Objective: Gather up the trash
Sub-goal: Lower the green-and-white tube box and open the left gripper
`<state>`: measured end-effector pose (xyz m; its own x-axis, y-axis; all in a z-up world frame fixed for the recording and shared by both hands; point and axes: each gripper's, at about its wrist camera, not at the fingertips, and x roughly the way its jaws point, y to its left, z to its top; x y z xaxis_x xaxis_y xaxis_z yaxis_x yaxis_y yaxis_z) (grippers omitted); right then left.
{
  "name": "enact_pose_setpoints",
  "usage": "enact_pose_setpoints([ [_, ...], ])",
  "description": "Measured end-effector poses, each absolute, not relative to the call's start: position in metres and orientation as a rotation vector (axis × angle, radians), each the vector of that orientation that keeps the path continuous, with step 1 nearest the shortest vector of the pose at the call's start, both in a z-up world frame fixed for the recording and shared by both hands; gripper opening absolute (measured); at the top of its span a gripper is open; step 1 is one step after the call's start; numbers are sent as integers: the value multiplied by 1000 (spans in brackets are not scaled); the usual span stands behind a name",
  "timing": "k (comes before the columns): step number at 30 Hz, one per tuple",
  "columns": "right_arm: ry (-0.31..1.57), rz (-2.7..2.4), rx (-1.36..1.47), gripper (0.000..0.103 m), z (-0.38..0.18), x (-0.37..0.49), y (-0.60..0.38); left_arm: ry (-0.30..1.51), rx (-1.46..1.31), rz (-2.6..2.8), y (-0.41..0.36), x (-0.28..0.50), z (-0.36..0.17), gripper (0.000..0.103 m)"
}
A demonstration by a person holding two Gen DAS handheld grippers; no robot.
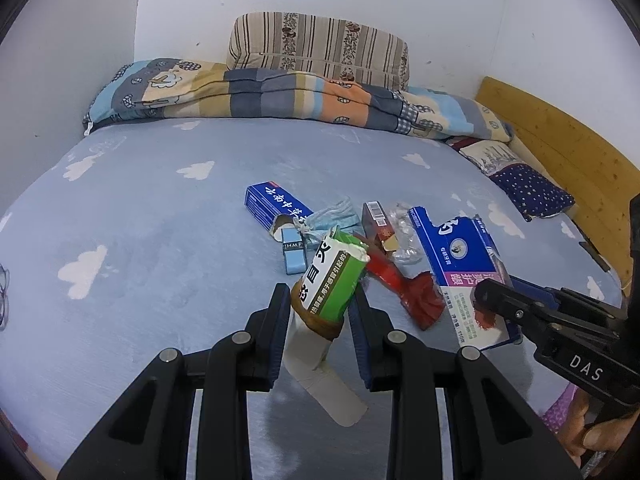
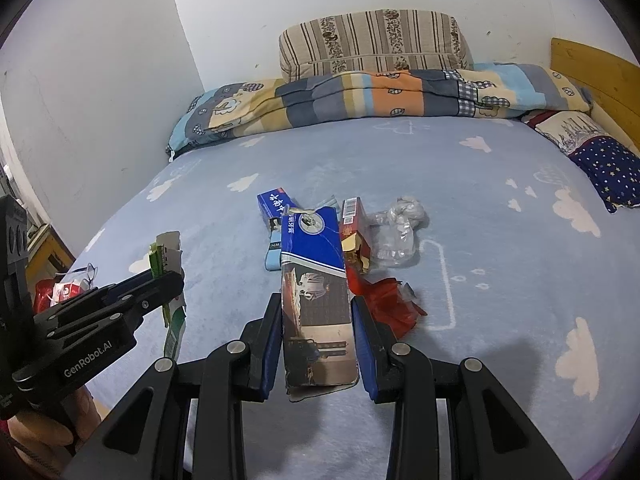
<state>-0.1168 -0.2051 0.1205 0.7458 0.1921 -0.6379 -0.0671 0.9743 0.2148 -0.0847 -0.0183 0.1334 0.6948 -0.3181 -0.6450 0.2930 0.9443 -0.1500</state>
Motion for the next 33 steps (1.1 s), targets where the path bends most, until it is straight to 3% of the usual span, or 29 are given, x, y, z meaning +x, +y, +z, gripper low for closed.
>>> enact_pose_setpoints([
  [33, 709, 144, 180, 35, 122, -118, -203, 656, 74, -315, -37, -98, 141, 28],
])
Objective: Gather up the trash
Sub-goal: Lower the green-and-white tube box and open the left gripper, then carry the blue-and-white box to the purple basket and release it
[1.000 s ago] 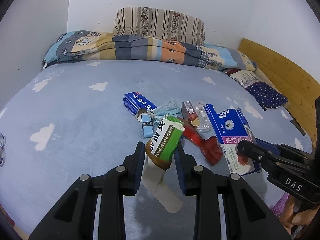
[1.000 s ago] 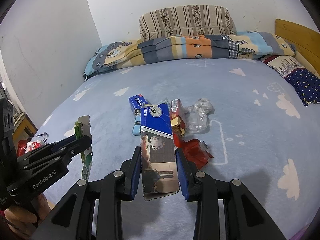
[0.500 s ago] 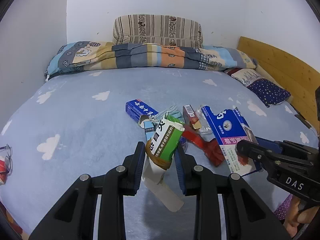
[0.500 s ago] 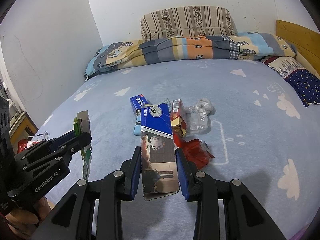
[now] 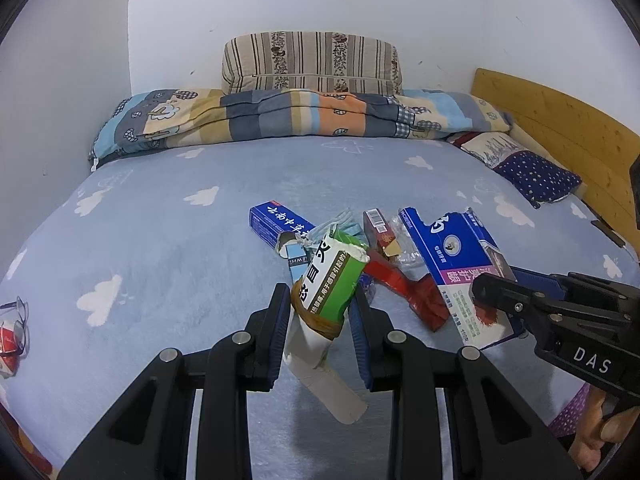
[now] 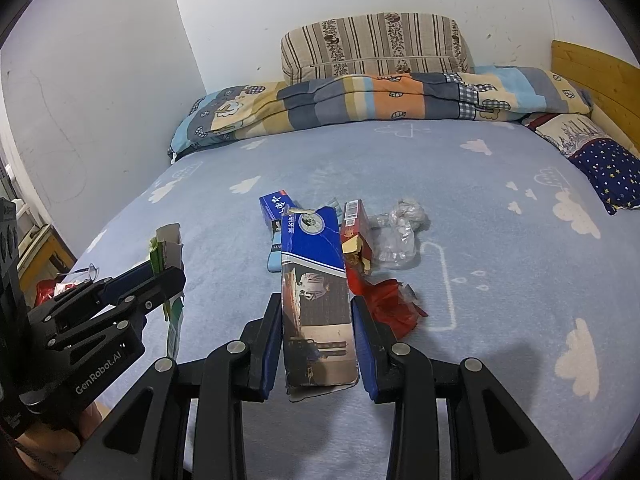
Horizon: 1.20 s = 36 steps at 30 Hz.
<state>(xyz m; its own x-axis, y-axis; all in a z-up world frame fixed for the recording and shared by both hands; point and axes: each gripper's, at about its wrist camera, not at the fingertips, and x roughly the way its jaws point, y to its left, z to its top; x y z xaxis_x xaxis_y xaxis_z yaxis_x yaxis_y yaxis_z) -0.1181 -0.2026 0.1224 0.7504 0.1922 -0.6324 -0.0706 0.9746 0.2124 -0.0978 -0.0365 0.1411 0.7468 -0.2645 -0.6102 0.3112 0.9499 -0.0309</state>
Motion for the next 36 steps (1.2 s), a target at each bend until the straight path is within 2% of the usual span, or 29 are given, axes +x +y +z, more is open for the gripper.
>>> enact_pose_setpoints([
  [36, 702, 148, 182, 35, 126, -118, -206, 640, 92, -323, -40, -98, 143, 28],
])
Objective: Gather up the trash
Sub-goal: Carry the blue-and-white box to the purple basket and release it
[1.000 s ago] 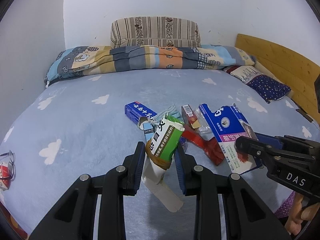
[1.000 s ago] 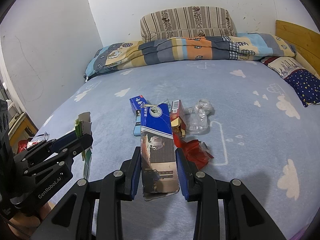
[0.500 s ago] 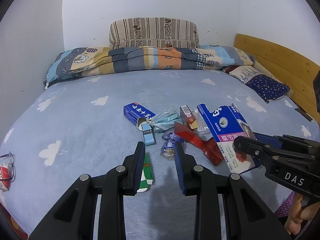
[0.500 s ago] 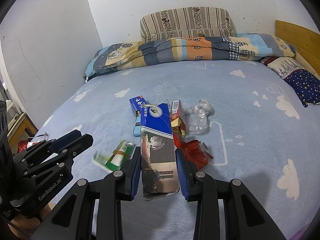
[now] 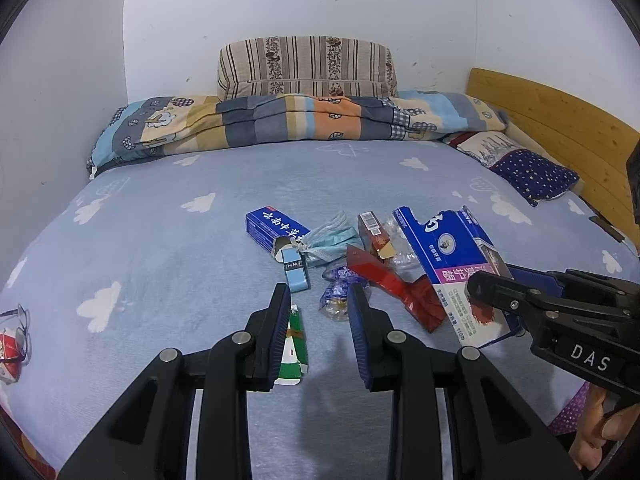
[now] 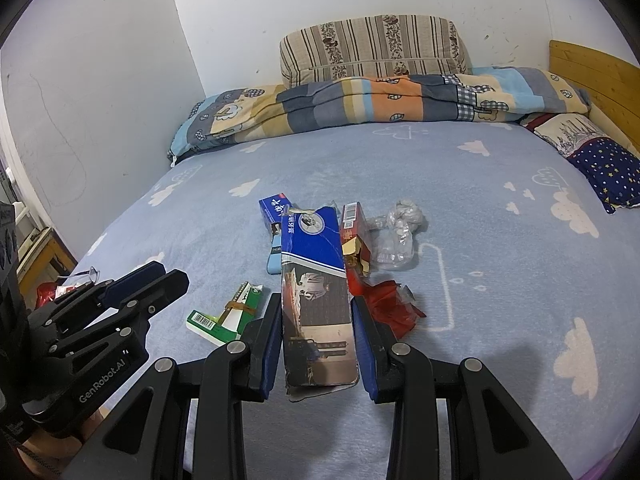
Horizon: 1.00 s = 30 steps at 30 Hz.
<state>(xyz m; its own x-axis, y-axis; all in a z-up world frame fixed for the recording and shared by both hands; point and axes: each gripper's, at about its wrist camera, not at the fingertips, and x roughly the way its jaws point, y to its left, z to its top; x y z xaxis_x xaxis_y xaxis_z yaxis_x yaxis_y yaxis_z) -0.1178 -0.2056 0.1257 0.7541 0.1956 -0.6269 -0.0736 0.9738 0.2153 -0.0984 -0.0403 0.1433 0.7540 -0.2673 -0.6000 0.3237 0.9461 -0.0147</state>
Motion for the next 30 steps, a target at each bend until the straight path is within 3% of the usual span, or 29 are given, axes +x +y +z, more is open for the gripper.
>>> enact_pose_setpoints([
  [20, 662, 113, 236, 35, 137, -133, -216, 630, 74, -394, -47, -106, 151, 28],
  [30, 555, 33, 409, 35, 173, -251, -287, 619, 59, -698, -106, -158, 180, 28],
])
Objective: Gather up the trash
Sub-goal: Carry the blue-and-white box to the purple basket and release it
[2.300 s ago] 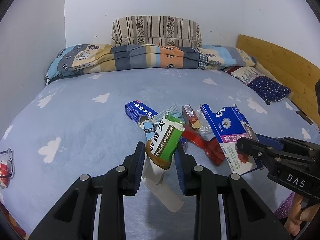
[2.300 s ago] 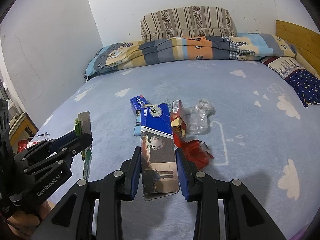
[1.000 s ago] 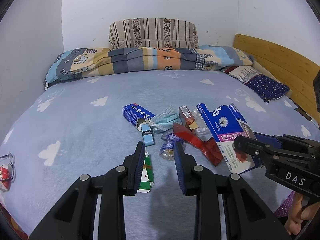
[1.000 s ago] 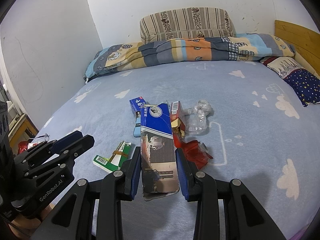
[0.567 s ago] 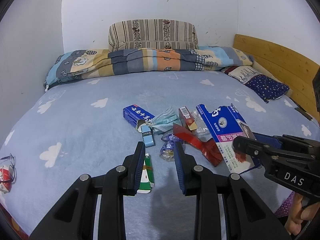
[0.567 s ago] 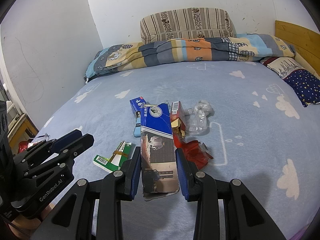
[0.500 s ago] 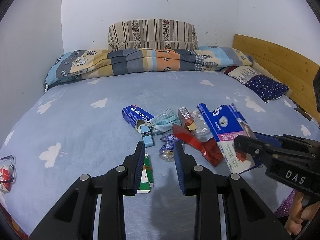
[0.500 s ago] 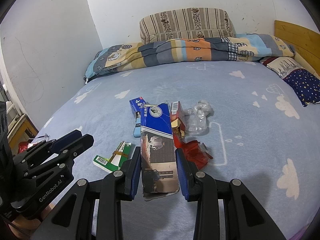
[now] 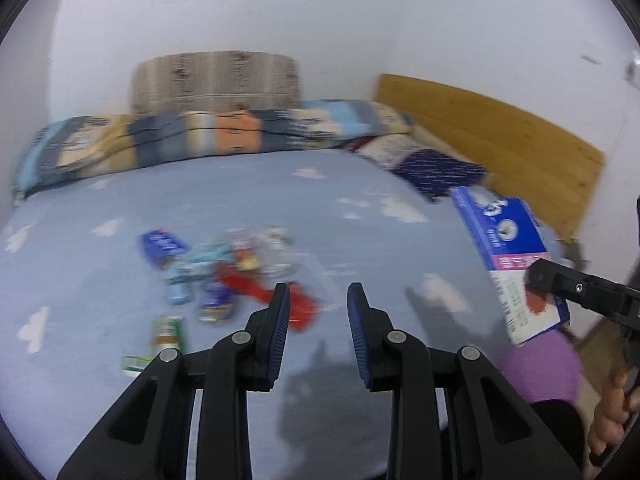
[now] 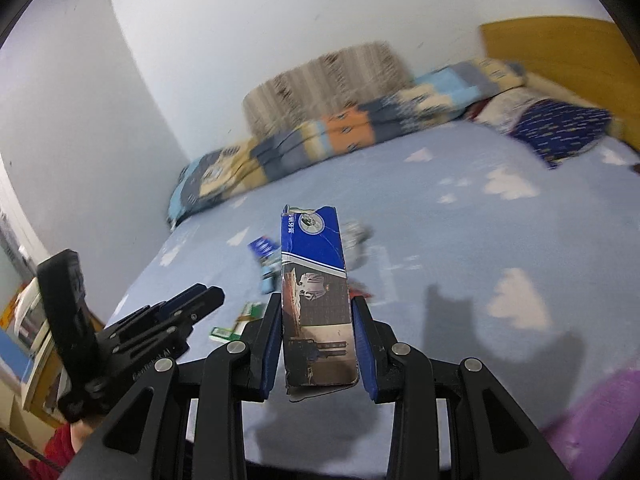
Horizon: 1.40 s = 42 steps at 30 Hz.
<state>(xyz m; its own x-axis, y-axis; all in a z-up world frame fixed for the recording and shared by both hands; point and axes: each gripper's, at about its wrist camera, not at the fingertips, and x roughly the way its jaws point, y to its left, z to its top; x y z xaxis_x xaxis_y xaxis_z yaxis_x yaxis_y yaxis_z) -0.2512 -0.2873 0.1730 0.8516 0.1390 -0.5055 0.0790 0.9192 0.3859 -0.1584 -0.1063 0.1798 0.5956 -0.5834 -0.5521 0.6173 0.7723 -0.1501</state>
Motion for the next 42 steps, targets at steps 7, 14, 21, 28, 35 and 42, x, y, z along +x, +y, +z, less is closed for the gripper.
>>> enact_pose_setpoints([
  [7, 516, -241, 469, 35, 180, -370, -374, 666, 91, -986, -188, -215, 199, 28],
  [14, 547, -455, 594, 35, 146, -449, -438, 821, 155, -1271, -290, -276, 192, 28],
  [21, 558, -542, 682, 36, 119, -482, -476, 953, 254, -1367, -365, -310, 160, 37],
  [28, 586, -582, 735, 47, 97, -500, -491, 962, 244, -1370, -367, -313, 156, 52],
  [35, 564, -555, 723, 47, 106, -492, -486, 913, 175, -1314, -330, -286, 174, 53],
  [42, 579, -487, 696, 48, 109, -467, -469, 903, 122, -1167, -272, -237, 167, 59],
])
